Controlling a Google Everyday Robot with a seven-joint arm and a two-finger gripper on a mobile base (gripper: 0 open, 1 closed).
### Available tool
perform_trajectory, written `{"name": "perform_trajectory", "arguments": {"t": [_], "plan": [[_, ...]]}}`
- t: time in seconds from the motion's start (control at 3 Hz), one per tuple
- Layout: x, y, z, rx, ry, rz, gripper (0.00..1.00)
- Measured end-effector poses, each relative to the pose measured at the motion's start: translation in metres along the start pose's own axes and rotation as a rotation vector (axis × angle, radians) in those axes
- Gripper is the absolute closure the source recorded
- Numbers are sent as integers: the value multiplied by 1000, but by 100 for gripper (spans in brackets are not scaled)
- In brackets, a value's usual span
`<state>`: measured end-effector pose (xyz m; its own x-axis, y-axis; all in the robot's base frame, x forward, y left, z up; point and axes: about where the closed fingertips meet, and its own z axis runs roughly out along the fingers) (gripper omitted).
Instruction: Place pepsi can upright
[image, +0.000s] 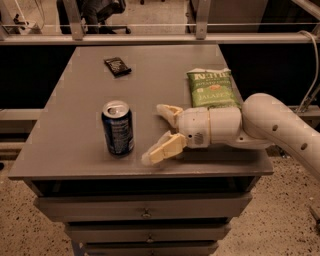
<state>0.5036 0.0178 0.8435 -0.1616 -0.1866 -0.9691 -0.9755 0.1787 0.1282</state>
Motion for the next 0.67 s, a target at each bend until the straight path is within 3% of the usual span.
{"name": "perform_trajectory", "arguments": {"t": [0.33, 0.67], "plan": [[-14, -15, -41, 47, -13, -46, 0], [-52, -36, -94, 121, -87, -121, 0]]}}
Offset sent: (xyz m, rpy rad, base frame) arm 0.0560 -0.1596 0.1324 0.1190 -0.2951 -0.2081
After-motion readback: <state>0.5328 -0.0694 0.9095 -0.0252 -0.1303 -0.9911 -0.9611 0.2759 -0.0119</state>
